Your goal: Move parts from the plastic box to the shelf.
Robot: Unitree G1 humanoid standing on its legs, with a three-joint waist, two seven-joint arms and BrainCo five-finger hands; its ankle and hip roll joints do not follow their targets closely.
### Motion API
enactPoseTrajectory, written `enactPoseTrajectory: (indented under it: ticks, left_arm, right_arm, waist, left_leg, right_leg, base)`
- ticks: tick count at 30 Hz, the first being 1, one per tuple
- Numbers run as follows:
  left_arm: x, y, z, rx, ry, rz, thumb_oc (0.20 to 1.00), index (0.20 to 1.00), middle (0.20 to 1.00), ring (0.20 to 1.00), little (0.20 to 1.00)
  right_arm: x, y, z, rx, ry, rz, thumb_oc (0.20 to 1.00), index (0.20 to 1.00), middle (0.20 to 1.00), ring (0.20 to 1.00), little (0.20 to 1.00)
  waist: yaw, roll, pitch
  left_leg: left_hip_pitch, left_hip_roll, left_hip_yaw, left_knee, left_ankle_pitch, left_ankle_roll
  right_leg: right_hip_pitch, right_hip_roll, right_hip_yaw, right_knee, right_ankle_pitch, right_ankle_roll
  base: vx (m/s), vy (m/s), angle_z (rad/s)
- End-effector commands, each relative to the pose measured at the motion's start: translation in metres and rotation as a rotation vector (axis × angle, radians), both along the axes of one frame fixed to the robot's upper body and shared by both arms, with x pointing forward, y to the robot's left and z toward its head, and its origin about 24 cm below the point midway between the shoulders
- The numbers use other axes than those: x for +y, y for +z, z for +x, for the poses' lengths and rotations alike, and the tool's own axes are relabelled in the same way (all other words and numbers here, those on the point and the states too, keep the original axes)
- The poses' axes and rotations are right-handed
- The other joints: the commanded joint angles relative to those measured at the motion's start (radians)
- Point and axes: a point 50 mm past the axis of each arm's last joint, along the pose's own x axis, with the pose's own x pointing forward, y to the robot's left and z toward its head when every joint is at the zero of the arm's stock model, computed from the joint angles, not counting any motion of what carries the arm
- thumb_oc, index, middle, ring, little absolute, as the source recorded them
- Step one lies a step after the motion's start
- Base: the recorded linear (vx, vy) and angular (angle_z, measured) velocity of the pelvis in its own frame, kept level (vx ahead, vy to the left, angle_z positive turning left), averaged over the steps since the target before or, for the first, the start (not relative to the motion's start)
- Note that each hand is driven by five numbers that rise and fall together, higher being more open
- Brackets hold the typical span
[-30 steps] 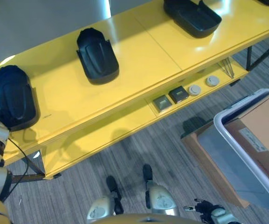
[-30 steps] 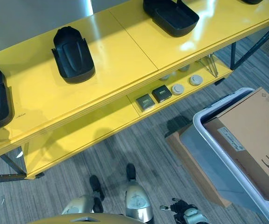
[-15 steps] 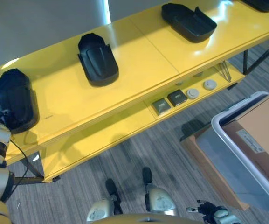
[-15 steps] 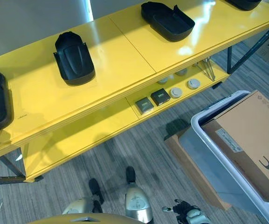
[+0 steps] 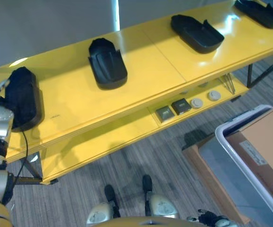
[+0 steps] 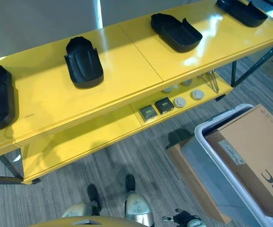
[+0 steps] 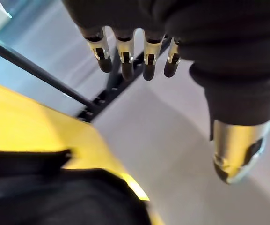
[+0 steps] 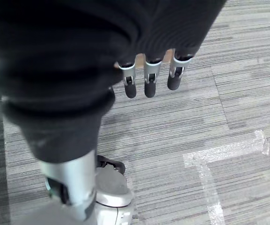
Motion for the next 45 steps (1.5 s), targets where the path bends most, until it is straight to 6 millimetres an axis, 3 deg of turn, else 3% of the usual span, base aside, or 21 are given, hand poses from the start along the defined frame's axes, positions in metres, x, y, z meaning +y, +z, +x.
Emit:
enactPoseTrajectory:
  ticks: [1, 3, 4, 5, 6, 7, 8, 9, 10, 11, 16, 25, 36, 45]
  left_arm:
    - [-0.017, 0.038, -0.006, -0.223, -0.099, 0.053, 1.0, 1.0, 1.0, 1.0, 1.0]
    - [-0.04, 0.033, -0.017, -0.264, -0.22, 0.052, 1.0, 1.0, 1.0, 1.0, 1.0]
    - [-0.065, 0.015, -0.03, -0.266, -0.361, 0.03, 1.0, 1.0, 1.0, 1.0, 1.0]
    - [-0.078, 0.001, -0.038, -0.244, -0.43, 0.023, 1.0, 1.0, 1.0, 1.0, 1.0]
    - [-0.09, -0.022, -0.051, -0.198, -0.506, -0.013, 0.802, 0.802, 0.802, 0.802, 0.802]
    - [-0.09, -0.025, -0.052, -0.189, -0.512, -0.023, 0.768, 0.768, 0.768, 0.768, 0.768]
    - [-0.09, -0.039, -0.062, -0.156, -0.547, -0.047, 0.573, 0.573, 0.573, 0.573, 0.573]
    - [-0.091, -0.043, -0.065, -0.147, -0.557, -0.055, 0.523, 0.523, 0.523, 0.523, 0.523]
    - [-0.092, -0.051, -0.069, -0.127, -0.578, -0.096, 0.241, 0.241, 0.241, 0.241, 0.241]
    - [-0.097, -0.065, -0.078, -0.106, -0.613, -0.132, 0.2, 0.2, 0.2, 0.2, 0.2]
    - [-0.1, -0.084, -0.084, -0.07, -0.649, -0.222, 0.2, 0.2, 0.2, 0.2, 0.2]
    - [-0.112, -0.089, -0.072, -0.085, -0.707, -0.265, 0.2, 0.2, 0.2, 0.2, 0.2]
    - [-0.107, -0.125, -0.041, -0.074, -0.447, -0.332, 0.2, 0.2, 0.2, 0.2, 0.2]
    - [-0.089, -0.125, -0.032, -0.07, -0.32, -0.287, 0.2, 0.2, 0.2, 0.2, 0.2]
  right_arm:
    - [-0.007, -0.003, -0.024, 0.063, -0.01, -0.036, 1.0, 1.0, 1.0, 1.0, 1.0]
    - [-0.001, -0.005, -0.028, 0.072, -0.011, -0.029, 1.0, 1.0, 1.0, 1.0, 1.0]
    - [0.006, -0.008, -0.032, 0.075, -0.026, -0.02, 1.0, 1.0, 1.0, 1.0, 1.0]
    - [0.01, -0.009, -0.033, 0.074, -0.039, -0.014, 1.0, 1.0, 1.0, 1.0, 1.0]
    - [0.017, -0.012, -0.036, 0.078, -0.064, -0.008, 1.0, 1.0, 1.0, 1.0, 1.0]
    - [0.018, -0.012, -0.036, 0.08, -0.068, -0.007, 1.0, 1.0, 1.0, 1.0, 1.0]
    - [0.02, -0.013, -0.039, 0.085, -0.08, -0.005, 1.0, 1.0, 1.0, 1.0, 1.0]
    - [0.021, -0.013, -0.04, 0.087, -0.084, -0.004, 1.0, 1.0, 1.0, 1.0, 1.0]
    - [0.023, -0.014, -0.042, 0.089, -0.09, -0.002, 1.0, 1.0, 1.0, 1.0, 1.0]
    - [0.025, -0.015, -0.043, 0.088, -0.101, 0.0, 1.0, 1.0, 1.0, 1.0, 1.0]
    - [0.027, -0.016, -0.044, 0.088, -0.112, 0.004, 1.0, 1.0, 1.0, 1.0, 1.0]
    - [0.023, -0.016, -0.045, 0.096, -0.101, -0.005, 1.0, 1.0, 1.0, 1.0, 1.0]
    - [0.02, -0.014, -0.044, 0.116, 0.0, -0.013, 1.0, 1.0, 1.0, 1.0, 1.0]
    - [0.013, -0.012, -0.044, 0.116, 0.041, -0.02, 1.0, 1.0, 1.0, 1.0, 1.0]
  waist:
    - [0.02, 0.006, -0.026]
    - [0.041, 0.002, -0.032]
    - [0.064, -0.003, -0.038]
    - [0.077, -0.004, -0.041]
    - [0.102, -0.004, -0.046]
    - [0.105, -0.004, -0.046]
    - [0.121, -0.003, -0.047]
    - [0.127, -0.003, -0.047]
    - [0.137, -0.002, -0.046]
    - [0.156, 0.001, -0.043]
    - [0.175, 0.005, -0.045]
    - [0.158, 0.008, -0.043]
    - [0.085, -0.017, -0.042]
    - [0.056, -0.025, -0.037]
  left_leg:
    - [-0.036, 0.014, -0.082, 0.103, -0.131, 0.006]
    - [-0.028, 0.013, -0.093, 0.096, -0.131, 0.003]
    - [-0.021, 0.012, -0.105, 0.088, -0.13, 0.0]
    - [-0.017, 0.01, -0.113, 0.084, -0.13, 0.0]
    - [-0.012, 0.009, -0.125, 0.08, -0.129, -0.001]
    - [-0.011, 0.008, -0.126, 0.08, -0.129, -0.001]
    - [-0.009, 0.007, -0.133, 0.081, -0.13, -0.002]
    - [-0.008, 0.006, -0.136, 0.081, -0.13, -0.003]
    - [-0.006, 0.004, -0.142, 0.081, -0.131, -0.003]
    - [-0.004, 0.002, -0.152, 0.08, -0.129, -0.005]
    - [0.008, 0.001, -0.159, 0.07, -0.125, -0.008]
    - [0.016, 0.007, -0.148, 0.057, -0.119, -0.009]
    - [0.022, 0.026, -0.102, 0.066, -0.12, -0.006]
    - [0.012, 0.037, -0.084, 0.08, -0.12, -0.008]
  right_leg:
    - [0.003, -0.062, 0.008, 0.048, -0.12, 0.082]
    - [0.022, -0.061, -0.002, 0.032, -0.118, 0.081]
    - [0.038, -0.061, -0.016, 0.021, -0.116, 0.081]
    - [0.047, -0.062, -0.025, 0.015, -0.116, 0.081]
    - [0.061, -0.065, -0.043, 0.012, -0.117, 0.081]
    - [0.063, -0.065, -0.045, 0.012, -0.117, 0.081]
    - [0.073, -0.069, -0.059, 0.011, -0.12, 0.081]
    - [0.076, -0.07, -0.064, 0.011, -0.12, 0.08]
    - [0.081, -0.072, -0.072, 0.01, -0.12, 0.08]
    - [0.093, -0.075, -0.088, 0.006, -0.12, 0.079]
    - [0.11, -0.081, -0.111, -0.001, -0.116, 0.083]
    - [0.101, -0.084, -0.105, 0.007, -0.112, 0.091]
    - [0.069, -0.07, -0.045, 0.033, -0.118, 0.09]
    - [0.055, -0.064, -0.023, 0.041, -0.121, 0.086]
  base:
    - [0.04, -0.041, 0.04]
    - [0.04, -0.043, 0.09]
    - [0.04, -0.045, 0.2]
    - [0.04, -0.043, 0.28]
    - [0.03, -0.022, 0.28]
    - [0.03, -0.012, 0.26]
    - [0.01, 0.0, 0.25]
    - [0.0, 0.001, 0.18]
    - [-0.01, 0.004, 0.3]
    - [-0.01, 0.005, 0.27]
    - [0.0, 0.008, 0.19]
    - [0.0, 0.002, 0.01]
    - [0.0, -0.009, -0.09]
    - [0.0, -0.008, -0.08]
